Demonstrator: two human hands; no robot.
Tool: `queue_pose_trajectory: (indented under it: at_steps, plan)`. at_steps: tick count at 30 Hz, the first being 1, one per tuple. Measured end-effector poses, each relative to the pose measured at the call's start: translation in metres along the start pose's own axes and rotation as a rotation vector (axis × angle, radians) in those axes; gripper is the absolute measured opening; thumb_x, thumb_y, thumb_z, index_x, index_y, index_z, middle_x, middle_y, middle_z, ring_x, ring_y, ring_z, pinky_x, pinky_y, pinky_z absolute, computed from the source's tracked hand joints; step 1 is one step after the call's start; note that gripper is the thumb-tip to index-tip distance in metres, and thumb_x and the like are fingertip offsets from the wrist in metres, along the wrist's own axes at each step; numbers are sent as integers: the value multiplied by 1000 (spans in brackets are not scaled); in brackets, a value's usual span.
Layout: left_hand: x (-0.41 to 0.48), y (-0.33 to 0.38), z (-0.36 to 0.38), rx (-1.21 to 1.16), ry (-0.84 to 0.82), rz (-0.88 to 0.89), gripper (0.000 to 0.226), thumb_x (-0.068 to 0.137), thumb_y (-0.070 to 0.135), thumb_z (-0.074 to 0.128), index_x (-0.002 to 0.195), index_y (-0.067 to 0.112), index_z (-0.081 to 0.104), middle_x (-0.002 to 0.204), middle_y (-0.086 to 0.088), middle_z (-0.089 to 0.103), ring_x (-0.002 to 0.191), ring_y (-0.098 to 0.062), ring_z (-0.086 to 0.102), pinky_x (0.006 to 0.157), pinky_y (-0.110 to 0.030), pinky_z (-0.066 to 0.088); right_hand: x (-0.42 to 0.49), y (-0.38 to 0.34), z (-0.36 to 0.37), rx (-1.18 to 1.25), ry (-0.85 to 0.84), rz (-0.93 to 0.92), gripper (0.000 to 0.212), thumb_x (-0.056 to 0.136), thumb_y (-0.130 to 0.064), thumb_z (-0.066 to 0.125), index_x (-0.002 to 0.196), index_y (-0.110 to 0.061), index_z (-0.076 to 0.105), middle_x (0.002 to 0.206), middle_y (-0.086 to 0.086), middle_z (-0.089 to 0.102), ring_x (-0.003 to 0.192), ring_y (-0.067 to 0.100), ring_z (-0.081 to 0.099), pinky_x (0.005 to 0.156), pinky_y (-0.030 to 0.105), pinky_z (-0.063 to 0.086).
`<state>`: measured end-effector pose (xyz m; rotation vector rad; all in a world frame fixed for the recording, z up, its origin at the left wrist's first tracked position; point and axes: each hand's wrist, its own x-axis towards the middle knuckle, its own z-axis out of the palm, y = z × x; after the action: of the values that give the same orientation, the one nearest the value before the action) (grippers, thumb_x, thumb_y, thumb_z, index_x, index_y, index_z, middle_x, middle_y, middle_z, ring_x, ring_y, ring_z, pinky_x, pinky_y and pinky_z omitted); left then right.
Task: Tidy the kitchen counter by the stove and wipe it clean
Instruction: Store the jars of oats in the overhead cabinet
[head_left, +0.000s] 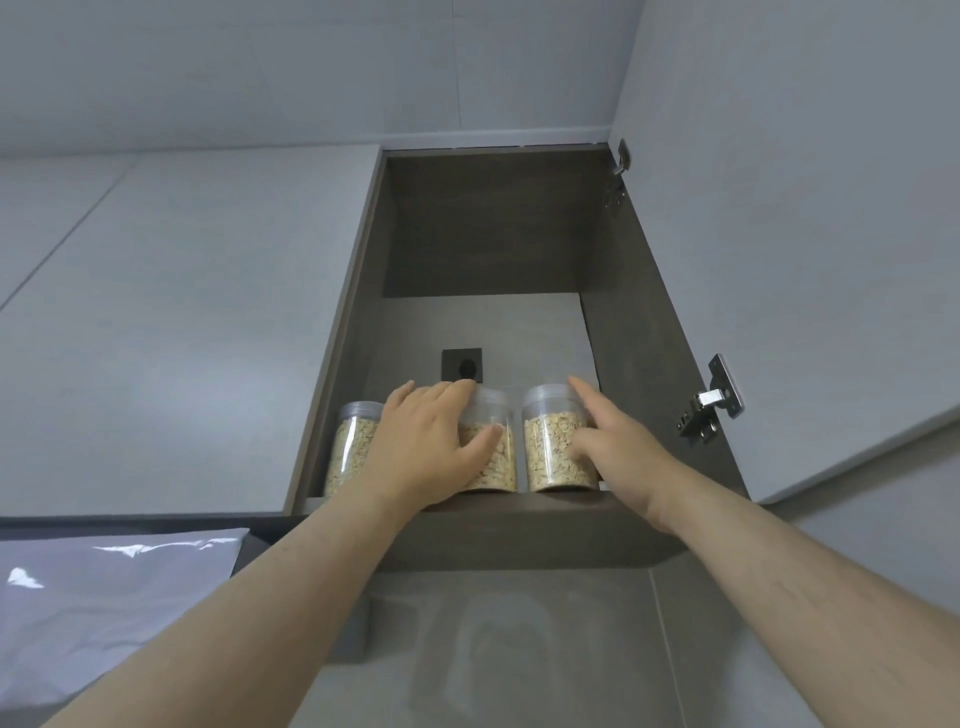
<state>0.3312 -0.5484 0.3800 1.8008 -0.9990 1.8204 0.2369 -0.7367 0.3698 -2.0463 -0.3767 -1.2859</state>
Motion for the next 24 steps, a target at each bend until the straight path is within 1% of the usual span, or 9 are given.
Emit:
queue_pose_trajectory:
  at_steps: [3,5,7,10,16,18,20,22,24]
  plan:
    - [2,-6,-2,-102,-67,-33,60,91,55,48,140,21,43,129,4,56,118,-16,50,104,-36,37,2,1,-1,10,-21,19,81,84,-5,46,152,-40,21,128,-1,53,107,15,55,77,26,45]
    - [2,-7,0,-105,-83,-37,61,90,56,50,141,23,41,130,5,55,118,-15,50,100,-35,40,4,2,-2,17,-43,26,83,82,-3,46,152,-40,22,132,-2,51,113,16,53,79,26,45]
    - [2,-8,2,-83,-88,-28,62,91,57,49,142,24,40,134,5,53,122,-16,48,104,-36,38,6,2,-2,12,-55,24,83,81,-3,48,152,-39,22,133,-2,52,115,16,52,81,26,43]
    - [4,-10,3,-76,-90,-22,61,92,56,48,144,24,39,137,4,52,125,-17,45,105,-36,35,8,3,-2,-10,-63,26,84,81,-5,50,152,-42,21,134,-3,53,117,16,52,90,30,42]
    - [4,-11,5,-67,-98,-8,65,91,58,48,146,25,37,141,5,49,128,-17,44,107,-37,33,7,0,-1,-77,-94,55,88,80,-8,52,151,-47,18,131,2,56,122,22,53,89,30,45]
    - [5,-12,6,-57,-106,-3,67,90,60,48,147,26,36,144,6,47,131,-16,42,110,-37,32,7,-1,-1,-98,-102,71,93,75,-7,54,150,-49,17,124,-1,57,116,24,59,92,39,51]
    - [6,-13,7,-46,-114,3,70,89,61,49,148,27,34,146,7,45,134,-16,40,112,-37,30,7,-2,-1,-118,-115,91,97,71,-8,55,149,-50,16,119,-2,60,100,25,66,89,44,54]
    - [7,-14,9,-30,-120,4,72,88,63,51,149,28,33,147,8,44,135,-16,39,112,-37,29,9,-1,-1,-139,-128,92,100,68,-11,58,149,-50,15,123,-2,61,90,24,68,85,47,55]
    - [8,-15,10,-14,-121,1,75,86,64,53,148,29,33,147,8,45,134,-16,39,112,-36,29,10,-1,-1,-194,-130,81,99,72,-12,61,150,-50,14,131,-2,59,88,23,70,84,46,55]
